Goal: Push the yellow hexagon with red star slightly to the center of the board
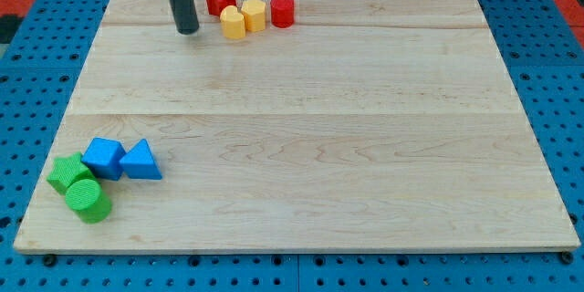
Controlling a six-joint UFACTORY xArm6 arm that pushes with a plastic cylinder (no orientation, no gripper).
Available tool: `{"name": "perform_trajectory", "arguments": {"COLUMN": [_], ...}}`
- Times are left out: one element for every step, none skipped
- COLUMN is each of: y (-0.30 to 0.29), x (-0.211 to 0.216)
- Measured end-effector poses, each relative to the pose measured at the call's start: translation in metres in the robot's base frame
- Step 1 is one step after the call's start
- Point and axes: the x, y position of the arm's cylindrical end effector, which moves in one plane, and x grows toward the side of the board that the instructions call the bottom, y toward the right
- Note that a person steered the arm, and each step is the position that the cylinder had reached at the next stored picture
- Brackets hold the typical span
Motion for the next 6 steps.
{"name": "perform_trajectory", "arguments": {"y": [-0.030, 0.003, 0.056, 0.159, 0.164, 0.165], "x": [-0.046, -0.078, -0.072, -0.071, -0.068, -0.077]}}
